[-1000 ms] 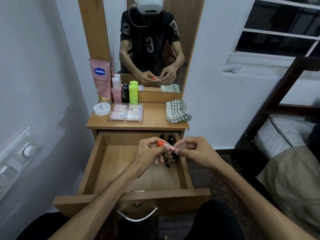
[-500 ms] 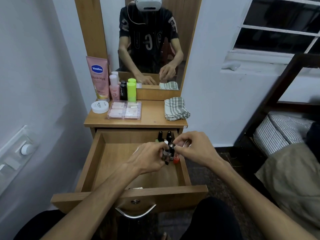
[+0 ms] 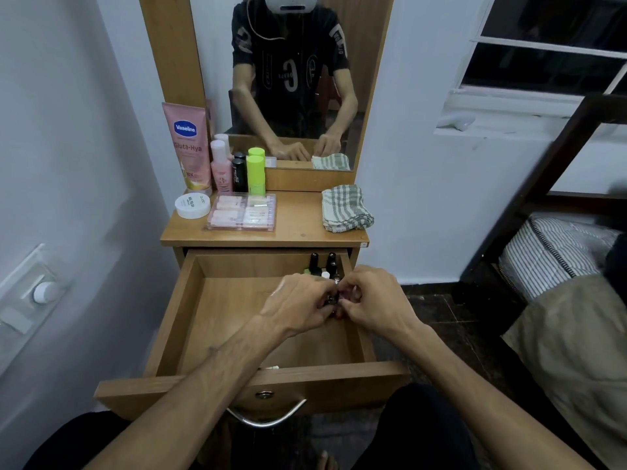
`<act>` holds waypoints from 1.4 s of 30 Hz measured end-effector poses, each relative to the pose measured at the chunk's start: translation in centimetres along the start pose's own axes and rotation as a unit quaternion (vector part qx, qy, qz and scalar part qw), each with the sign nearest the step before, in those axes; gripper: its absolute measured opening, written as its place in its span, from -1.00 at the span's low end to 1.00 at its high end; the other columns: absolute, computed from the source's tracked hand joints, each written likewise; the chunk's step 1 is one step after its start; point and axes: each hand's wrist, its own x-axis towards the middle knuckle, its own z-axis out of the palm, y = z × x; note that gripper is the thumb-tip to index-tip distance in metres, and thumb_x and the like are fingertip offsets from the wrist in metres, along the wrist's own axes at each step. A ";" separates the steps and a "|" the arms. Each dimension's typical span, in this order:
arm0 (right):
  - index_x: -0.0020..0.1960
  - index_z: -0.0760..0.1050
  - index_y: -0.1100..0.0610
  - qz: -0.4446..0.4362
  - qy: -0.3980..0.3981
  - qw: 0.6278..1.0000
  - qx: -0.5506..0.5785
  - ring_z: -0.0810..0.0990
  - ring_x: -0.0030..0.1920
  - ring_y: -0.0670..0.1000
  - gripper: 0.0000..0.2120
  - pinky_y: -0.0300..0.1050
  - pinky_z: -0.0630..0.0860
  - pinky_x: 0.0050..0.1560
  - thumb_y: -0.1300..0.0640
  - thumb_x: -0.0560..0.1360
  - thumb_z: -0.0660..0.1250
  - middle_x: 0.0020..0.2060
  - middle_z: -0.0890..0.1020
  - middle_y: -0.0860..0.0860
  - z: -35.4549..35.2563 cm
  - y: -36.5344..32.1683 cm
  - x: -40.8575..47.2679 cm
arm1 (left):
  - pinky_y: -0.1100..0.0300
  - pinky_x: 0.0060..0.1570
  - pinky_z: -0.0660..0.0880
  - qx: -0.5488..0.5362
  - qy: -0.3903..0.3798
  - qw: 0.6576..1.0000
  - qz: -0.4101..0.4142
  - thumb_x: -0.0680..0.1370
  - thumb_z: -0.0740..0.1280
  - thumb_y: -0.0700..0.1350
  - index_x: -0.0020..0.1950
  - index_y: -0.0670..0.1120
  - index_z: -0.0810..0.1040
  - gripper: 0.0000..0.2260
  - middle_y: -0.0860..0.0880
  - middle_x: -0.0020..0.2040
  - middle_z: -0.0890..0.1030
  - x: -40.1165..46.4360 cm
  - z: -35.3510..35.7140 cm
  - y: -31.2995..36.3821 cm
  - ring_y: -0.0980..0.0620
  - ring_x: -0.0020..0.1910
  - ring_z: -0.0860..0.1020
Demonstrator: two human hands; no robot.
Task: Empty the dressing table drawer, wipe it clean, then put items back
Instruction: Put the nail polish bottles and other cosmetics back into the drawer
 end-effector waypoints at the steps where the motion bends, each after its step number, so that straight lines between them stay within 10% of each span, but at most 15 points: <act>1: 0.00 0.71 0.03 0.001 0.001 1.000 0.000 0.55 -0.12 -0.08 -0.86 -0.23 0.49 -0.11 0.11 0.44 0.50 -0.12 0.61 -0.11 0.1 0.1 0.0 | 0.05 -0.13 0.60 0.001 0.000 1.000 0.000 0.51 0.38 0.03 0.11 -0.01 0.64 -0.77 0.03 -0.13 0.68 0.0 0.0 0.0 0.02 -0.20 0.62; 18: 0.18 0.66 0.00 0.002 -0.007 1.000 0.021 0.54 -0.10 -0.11 -0.65 -0.29 0.43 -0.09 0.03 0.40 0.51 -0.03 0.61 -0.10 -0.2 0.5 -0.5 | 0.16 -0.16 0.59 -0.031 0.061 0.998 0.000 0.47 0.40 0.20 0.14 0.07 0.62 -0.68 0.13 -0.15 0.67 -1.0 -0.5 -0.6 0.15 -0.21 0.60; 35: -0.18 0.73 -0.01 -0.017 0.176 0.971 0.160 0.62 -0.25 -0.21 -0.88 -0.21 0.60 -0.15 0.13 0.39 0.41 -0.30 0.68 -0.19 -1.8 -9.3 11.9 | 0.11 -0.17 0.54 -0.034 0.304 0.924 -0.229 0.47 0.41 -0.16 -0.04 0.01 0.69 -0.88 0.12 -0.27 0.64 -1.1 -11.6 -10.9 0.05 -0.29 0.57; 42: 0.21 0.64 0.04 -0.004 0.220 0.972 0.083 0.63 -0.03 -0.05 -0.69 -0.18 0.43 -0.11 0.04 0.47 0.45 0.00 0.69 -0.04 -1.1 -11.5 21.1 | -0.04 -0.03 0.61 0.029 0.223 0.949 -0.222 0.52 0.37 -0.07 0.21 0.03 0.63 -0.74 0.00 -0.15 0.71 3.7 -14.8 -14.3 -0.08 -0.13 0.64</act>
